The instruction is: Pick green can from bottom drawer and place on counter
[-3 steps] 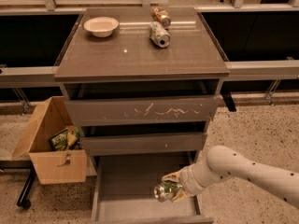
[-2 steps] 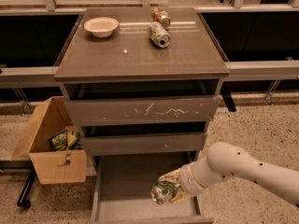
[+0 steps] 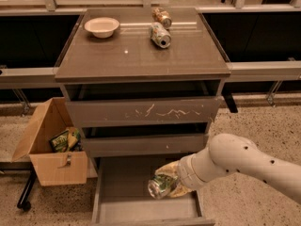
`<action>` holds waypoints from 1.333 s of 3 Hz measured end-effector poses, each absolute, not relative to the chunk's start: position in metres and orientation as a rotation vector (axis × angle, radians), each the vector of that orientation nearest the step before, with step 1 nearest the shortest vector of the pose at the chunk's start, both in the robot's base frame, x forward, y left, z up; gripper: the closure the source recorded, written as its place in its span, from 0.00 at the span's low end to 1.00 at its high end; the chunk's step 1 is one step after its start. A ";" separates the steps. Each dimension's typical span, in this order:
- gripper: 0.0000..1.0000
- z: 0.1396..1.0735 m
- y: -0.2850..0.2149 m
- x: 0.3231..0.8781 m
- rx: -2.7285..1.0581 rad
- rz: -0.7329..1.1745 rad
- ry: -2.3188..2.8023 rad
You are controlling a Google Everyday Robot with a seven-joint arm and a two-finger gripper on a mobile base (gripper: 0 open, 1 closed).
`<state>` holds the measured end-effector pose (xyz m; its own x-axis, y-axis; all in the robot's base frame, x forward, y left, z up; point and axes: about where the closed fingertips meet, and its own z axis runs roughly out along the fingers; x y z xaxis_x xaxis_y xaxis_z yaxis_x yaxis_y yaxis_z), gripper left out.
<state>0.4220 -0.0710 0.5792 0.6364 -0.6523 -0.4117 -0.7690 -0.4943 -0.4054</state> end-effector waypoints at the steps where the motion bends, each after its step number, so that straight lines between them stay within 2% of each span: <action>1: 1.00 0.613 -0.068 0.453 -2.321 0.208 1.013; 3: 1.00 0.756 -0.060 0.529 -2.364 -0.071 0.822; 4: 1.00 0.755 -0.059 0.529 -2.365 -0.069 0.822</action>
Offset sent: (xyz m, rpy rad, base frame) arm 0.1213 -0.0013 0.1788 -0.0615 -0.3385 0.1235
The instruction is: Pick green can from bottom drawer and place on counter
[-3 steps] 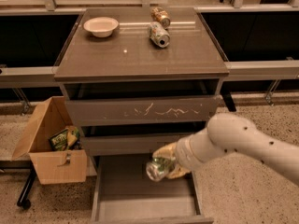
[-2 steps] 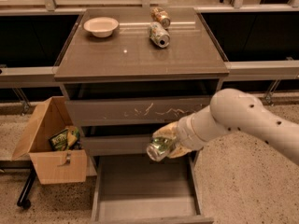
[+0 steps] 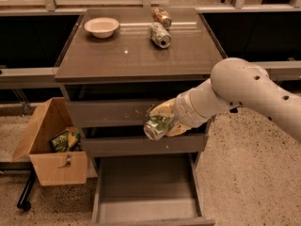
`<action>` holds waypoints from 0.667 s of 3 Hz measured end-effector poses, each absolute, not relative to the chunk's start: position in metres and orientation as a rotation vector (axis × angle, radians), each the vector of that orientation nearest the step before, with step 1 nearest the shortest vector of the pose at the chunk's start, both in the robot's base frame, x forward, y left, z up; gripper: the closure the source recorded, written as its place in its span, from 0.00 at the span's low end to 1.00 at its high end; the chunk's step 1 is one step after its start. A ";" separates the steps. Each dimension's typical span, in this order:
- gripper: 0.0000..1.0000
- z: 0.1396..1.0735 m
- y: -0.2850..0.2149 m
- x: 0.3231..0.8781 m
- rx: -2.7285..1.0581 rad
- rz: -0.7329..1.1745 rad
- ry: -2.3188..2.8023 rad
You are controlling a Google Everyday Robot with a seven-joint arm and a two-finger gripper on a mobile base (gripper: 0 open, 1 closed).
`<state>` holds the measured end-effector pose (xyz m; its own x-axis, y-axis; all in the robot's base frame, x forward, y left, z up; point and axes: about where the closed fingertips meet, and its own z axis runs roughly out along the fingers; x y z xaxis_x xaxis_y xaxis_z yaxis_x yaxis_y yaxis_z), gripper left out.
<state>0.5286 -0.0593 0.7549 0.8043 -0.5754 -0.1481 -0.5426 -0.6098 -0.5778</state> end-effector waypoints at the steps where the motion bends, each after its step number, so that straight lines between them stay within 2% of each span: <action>1: 1.00 0.766 -0.062 0.542 -2.382 -0.103 0.832; 2: 1.00 0.785 -0.070 0.576 -2.396 -0.090 0.868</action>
Offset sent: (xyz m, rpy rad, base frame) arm 0.1350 -0.0345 0.1254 -0.0154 -0.0612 -0.1045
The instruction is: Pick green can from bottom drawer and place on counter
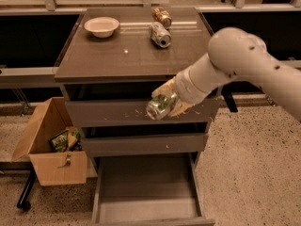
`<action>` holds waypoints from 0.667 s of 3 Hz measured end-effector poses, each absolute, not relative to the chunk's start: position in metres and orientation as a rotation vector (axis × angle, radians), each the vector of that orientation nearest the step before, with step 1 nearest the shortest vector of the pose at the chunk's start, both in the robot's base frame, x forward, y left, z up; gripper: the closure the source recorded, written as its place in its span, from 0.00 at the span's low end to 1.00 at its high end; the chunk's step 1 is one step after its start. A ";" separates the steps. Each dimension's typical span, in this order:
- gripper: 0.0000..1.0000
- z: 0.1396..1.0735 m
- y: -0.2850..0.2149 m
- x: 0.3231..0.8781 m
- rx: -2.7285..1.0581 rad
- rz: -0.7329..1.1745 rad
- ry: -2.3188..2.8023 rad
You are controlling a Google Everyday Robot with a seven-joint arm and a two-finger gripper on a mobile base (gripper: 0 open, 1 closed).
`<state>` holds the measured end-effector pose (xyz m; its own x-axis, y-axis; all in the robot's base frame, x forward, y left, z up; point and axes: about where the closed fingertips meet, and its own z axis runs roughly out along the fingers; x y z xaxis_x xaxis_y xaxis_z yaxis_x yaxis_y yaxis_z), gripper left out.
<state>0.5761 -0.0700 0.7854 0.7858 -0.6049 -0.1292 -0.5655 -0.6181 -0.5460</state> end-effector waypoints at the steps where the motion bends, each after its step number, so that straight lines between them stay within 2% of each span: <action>1: 1.00 0.801 -0.078 0.616 -2.419 -0.028 0.937; 2: 1.00 0.821 -0.089 0.645 -2.372 0.013 0.988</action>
Offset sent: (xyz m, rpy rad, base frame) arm 0.1628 -0.0575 0.1602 0.1728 -0.0292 -0.2013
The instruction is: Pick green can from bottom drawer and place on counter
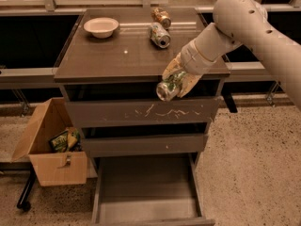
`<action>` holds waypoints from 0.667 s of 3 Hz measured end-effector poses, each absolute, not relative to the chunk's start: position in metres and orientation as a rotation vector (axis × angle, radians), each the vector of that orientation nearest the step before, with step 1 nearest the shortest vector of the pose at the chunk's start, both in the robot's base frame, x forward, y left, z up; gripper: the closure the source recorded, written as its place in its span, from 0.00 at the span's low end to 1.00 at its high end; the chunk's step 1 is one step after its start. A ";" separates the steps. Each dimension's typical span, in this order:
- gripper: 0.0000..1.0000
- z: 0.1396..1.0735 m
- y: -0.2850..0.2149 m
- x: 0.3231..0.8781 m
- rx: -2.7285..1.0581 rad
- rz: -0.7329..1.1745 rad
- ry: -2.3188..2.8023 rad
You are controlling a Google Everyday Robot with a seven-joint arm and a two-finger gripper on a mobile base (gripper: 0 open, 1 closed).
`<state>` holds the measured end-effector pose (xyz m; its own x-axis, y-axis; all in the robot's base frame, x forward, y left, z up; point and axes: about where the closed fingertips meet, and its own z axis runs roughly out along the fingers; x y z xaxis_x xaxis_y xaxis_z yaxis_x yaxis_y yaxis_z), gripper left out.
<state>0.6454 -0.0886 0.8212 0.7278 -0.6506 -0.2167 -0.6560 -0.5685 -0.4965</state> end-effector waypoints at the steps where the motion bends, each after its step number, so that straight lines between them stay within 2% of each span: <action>1: 1.00 0.821 -0.089 0.645 -2.371 0.013 0.988; 2: 1.00 0.839 -0.095 0.648 -2.348 -0.007 1.004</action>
Offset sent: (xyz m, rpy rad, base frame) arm 0.0069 -0.0204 0.0486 0.0256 -0.0440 -0.0600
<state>0.6484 -0.0951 0.8388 0.7168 -0.6638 -0.2133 -0.6606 -0.5488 -0.5123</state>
